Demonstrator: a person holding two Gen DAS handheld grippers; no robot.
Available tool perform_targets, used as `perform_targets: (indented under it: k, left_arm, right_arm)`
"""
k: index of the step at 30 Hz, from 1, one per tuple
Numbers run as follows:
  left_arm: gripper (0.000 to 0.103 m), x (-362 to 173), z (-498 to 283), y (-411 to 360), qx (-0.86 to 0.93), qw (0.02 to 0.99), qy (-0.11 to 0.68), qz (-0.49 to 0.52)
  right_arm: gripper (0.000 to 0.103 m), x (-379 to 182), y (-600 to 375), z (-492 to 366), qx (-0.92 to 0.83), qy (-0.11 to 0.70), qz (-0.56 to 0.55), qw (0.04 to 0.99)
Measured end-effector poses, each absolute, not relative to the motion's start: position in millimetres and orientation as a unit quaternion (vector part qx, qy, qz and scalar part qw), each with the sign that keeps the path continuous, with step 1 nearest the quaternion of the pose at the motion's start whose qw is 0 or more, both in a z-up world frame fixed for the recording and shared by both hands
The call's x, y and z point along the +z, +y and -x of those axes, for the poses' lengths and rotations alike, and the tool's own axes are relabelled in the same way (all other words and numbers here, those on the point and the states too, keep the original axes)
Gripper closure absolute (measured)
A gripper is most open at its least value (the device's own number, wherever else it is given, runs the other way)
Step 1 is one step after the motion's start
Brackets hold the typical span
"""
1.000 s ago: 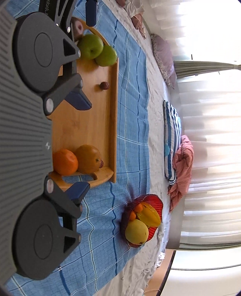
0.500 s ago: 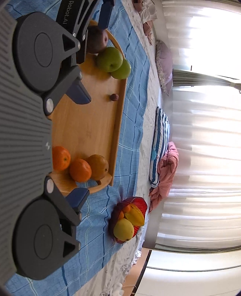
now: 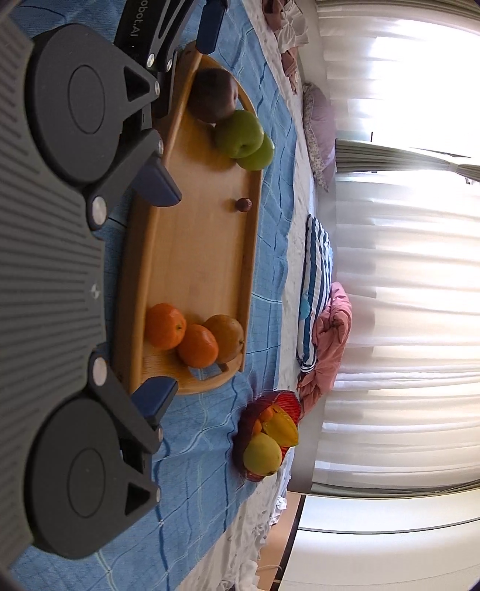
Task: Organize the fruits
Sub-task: 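Lift both grippers away from the tray toward the remaining dates, then close the left gripper on a red date while the right lowers toward another date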
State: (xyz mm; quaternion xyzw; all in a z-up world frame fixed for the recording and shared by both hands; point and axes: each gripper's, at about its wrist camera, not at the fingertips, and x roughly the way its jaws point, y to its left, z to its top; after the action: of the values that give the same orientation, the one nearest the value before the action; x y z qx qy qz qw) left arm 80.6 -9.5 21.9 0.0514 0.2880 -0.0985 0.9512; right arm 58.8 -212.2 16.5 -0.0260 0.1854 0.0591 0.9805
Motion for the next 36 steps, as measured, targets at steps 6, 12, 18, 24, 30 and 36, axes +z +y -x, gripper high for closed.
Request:
perform_targets:
  k: [6, 12, 18, 24, 30, 36]
  left_arm:
    - [0.002, 15.4, -78.0, -10.1, -0.099, 0.950, 0.293, -0.047]
    - [0.005, 11.8, -77.3, -10.0, -0.105, 0.948, 0.300, -0.035]
    - [0.011, 12.0, -80.7, -13.3, -0.109, 0.947, 0.300, -0.030]
    - [0.017, 8.5, -85.2, -23.3, -0.114, 0.945, 0.306, -0.038]
    - [0.029, 1.1, -91.7, -22.4, -0.115, 0.938, 0.326, -0.022]
    - [0.049, 0.8, -92.8, -21.9, -0.117, 0.938, 0.326, -0.020]
  right_arm:
    - [0.000, 12.1, -214.6, -47.1, 0.059, 0.179, 0.031, 0.982]
    - [0.000, 6.1, -209.5, -37.8, 0.062, 0.175, 0.059, 0.981]
    - [0.000, 0.2, -209.2, -34.5, 0.077, 0.184, 0.057, 0.978]
    - [0.000, -3.1, -202.4, -31.5, 0.096, 0.185, 0.064, 0.976]
    - [0.000, -6.9, -193.1, -29.3, 0.100, 0.181, 0.082, 0.975]
    - [0.000, -10.1, -185.1, -29.4, 0.116, 0.185, 0.086, 0.972]
